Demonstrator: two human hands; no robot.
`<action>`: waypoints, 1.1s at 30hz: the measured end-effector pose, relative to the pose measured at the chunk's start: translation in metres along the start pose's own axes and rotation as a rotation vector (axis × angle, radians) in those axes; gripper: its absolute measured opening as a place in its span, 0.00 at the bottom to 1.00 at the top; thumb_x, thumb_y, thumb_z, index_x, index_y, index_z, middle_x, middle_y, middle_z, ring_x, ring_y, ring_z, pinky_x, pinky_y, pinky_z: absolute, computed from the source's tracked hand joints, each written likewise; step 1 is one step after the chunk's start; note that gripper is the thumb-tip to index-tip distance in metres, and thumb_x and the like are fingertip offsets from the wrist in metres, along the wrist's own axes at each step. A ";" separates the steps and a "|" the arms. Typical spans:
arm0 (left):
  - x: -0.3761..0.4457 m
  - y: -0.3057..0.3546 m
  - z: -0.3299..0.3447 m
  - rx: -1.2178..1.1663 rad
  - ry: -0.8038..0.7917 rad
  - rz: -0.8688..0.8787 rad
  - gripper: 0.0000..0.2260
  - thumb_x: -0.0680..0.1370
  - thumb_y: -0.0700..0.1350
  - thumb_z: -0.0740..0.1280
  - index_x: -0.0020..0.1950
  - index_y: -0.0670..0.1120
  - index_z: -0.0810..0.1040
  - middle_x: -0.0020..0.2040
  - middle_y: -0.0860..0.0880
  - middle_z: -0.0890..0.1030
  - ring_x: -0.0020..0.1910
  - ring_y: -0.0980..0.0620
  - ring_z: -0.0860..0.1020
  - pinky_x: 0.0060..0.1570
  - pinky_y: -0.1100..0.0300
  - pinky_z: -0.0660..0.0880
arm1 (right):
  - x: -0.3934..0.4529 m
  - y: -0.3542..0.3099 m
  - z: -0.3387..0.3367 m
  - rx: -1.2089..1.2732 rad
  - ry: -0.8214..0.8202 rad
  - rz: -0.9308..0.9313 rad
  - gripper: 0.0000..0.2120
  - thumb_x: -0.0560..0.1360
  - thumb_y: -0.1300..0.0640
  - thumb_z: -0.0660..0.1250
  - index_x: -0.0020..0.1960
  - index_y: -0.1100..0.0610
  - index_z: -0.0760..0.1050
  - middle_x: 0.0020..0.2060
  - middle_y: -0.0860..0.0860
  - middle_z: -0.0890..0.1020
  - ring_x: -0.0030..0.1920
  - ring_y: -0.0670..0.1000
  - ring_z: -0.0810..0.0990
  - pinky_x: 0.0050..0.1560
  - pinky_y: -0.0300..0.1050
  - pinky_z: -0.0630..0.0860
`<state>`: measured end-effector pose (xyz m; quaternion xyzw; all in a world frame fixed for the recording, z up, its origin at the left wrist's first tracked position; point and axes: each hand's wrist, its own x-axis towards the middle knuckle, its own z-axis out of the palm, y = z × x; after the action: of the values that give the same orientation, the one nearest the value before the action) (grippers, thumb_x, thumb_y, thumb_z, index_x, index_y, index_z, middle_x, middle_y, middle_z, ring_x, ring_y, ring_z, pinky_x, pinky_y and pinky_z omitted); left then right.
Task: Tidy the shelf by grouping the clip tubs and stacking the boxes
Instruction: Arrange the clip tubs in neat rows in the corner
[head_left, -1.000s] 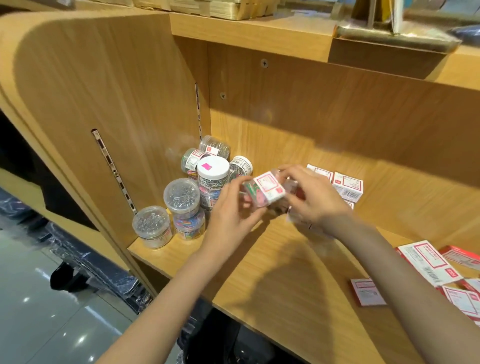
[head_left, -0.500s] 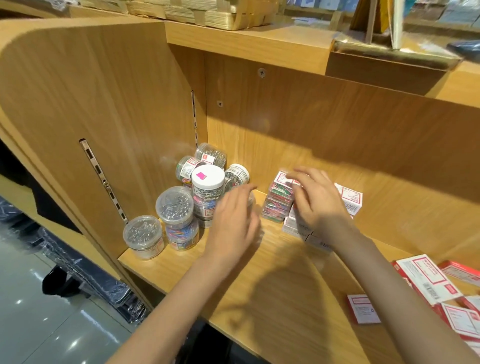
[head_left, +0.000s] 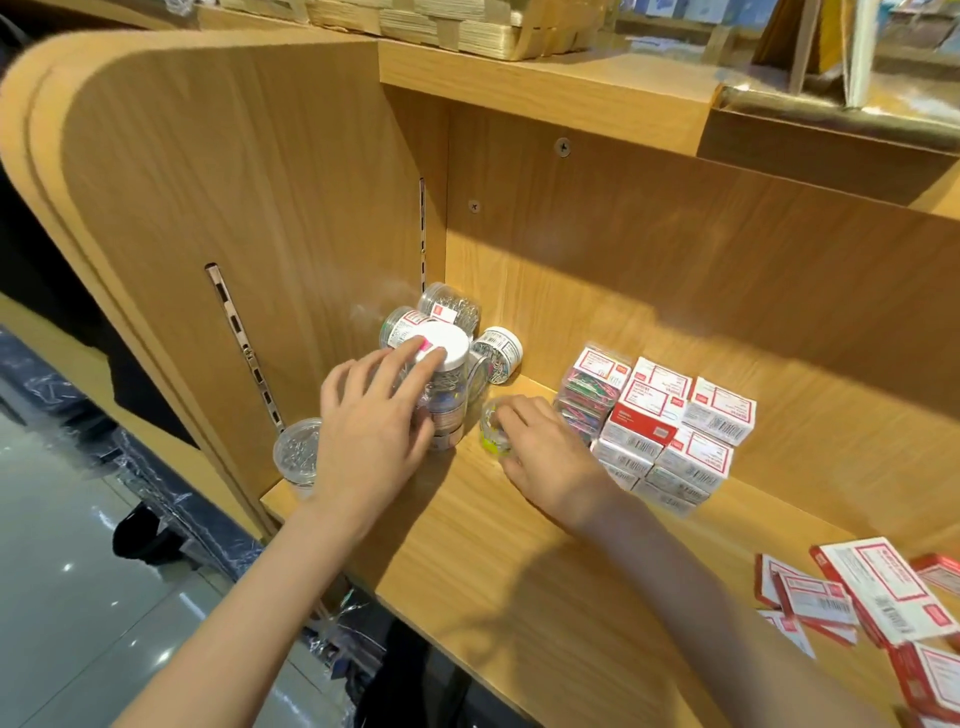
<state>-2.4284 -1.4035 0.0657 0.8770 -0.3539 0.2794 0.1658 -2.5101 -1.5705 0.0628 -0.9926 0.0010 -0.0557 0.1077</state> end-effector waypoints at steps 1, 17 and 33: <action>0.000 0.000 0.000 -0.003 0.006 0.004 0.22 0.71 0.44 0.64 0.66 0.49 0.71 0.65 0.50 0.73 0.60 0.46 0.72 0.59 0.50 0.62 | -0.006 0.001 -0.004 0.023 -0.019 -0.018 0.16 0.75 0.61 0.62 0.62 0.59 0.67 0.63 0.53 0.68 0.63 0.53 0.64 0.66 0.46 0.62; 0.000 -0.013 -0.004 -0.169 -0.024 -0.089 0.19 0.74 0.51 0.59 0.63 0.47 0.72 0.61 0.47 0.73 0.55 0.44 0.71 0.48 0.49 0.73 | 0.044 -0.007 -0.028 0.258 0.089 0.155 0.23 0.75 0.60 0.65 0.68 0.58 0.64 0.65 0.54 0.71 0.66 0.54 0.67 0.63 0.41 0.61; -0.003 -0.023 0.006 -0.130 0.048 -0.157 0.21 0.74 0.57 0.63 0.59 0.44 0.73 0.55 0.46 0.77 0.51 0.44 0.74 0.47 0.51 0.74 | 0.057 0.000 -0.003 0.105 0.042 0.129 0.28 0.68 0.63 0.70 0.64 0.56 0.63 0.57 0.55 0.63 0.59 0.58 0.67 0.54 0.52 0.74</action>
<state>-2.4116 -1.3884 0.0569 0.8825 -0.2976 0.2626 0.2522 -2.4542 -1.5723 0.0719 -0.9821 0.0642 -0.0693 0.1627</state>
